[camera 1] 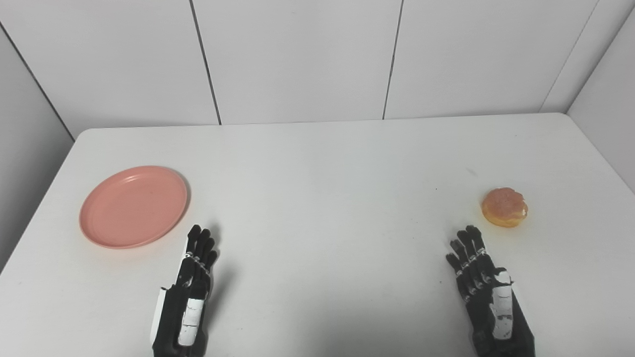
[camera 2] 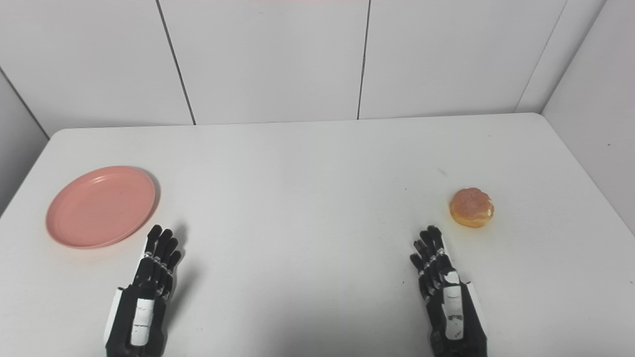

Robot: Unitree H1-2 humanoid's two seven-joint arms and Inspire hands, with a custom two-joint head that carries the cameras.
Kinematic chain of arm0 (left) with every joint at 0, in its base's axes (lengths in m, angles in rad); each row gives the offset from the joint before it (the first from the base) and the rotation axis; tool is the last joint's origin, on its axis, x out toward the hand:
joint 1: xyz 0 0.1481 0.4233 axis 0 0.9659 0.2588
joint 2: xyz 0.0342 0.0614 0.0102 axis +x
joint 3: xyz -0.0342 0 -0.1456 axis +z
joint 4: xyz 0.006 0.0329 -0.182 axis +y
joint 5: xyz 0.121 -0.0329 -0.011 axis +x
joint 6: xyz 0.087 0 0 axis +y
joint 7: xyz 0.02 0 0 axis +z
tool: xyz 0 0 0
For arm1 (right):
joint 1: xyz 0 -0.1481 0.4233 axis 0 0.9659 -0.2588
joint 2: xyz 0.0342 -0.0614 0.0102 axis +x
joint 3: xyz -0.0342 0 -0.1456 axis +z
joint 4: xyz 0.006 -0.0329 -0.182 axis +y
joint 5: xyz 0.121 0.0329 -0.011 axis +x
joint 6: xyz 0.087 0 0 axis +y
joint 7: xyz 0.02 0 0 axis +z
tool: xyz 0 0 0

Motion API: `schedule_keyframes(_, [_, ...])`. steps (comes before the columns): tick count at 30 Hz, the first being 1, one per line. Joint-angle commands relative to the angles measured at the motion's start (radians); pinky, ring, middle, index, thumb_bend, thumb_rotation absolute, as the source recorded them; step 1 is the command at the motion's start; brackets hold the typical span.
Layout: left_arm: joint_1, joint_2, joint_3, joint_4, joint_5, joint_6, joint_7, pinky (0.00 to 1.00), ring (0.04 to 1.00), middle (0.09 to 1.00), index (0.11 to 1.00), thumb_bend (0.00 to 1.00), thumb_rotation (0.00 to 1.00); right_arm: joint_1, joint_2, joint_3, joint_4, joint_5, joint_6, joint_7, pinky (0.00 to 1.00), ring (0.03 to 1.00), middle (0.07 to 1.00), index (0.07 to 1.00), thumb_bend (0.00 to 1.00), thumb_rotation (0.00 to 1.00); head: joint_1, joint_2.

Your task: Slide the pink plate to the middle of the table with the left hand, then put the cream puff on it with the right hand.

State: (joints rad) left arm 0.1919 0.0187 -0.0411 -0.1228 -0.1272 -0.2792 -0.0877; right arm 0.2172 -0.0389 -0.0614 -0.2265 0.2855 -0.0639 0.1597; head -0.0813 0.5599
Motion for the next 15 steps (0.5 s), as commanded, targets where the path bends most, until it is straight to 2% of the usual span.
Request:
schedule_keyframes(1, [0.077, -0.006, -0.011, 0.033, 0.006, 0.032, -0.003, 1.00, 1.000, 1.000, 1.000, 0.97, 0.84, 0.052, -0.003, -0.002, 0.017, -0.003, -0.010, -0.003, 1.00, 1.000, 1.000, 0.993, 0.88, 0.99, 0.001, 0.001])
schedule_keyframes(12, [0.078, -0.005, -0.008, 0.045, 0.019, 0.005, 0.000, 1.00, 1.000, 1.000, 1.000, 0.97, 0.87, 0.055, -0.024, 0.019, 0.033, -0.074, -0.086, 0.021, 1.00, 1.000, 1.000, 1.000, 0.89, 1.00, 0.000, -0.005])
schedule_keyframes(15, [0.079, -0.007, -0.008, 0.047, 0.027, -0.008, 0.004, 1.00, 1.000, 1.000, 1.000, 0.97, 0.87, 0.053, -0.032, 0.022, 0.047, -0.098, -0.126, 0.032, 1.00, 1.000, 1.000, 1.000, 0.90, 1.00, -0.002, -0.002])
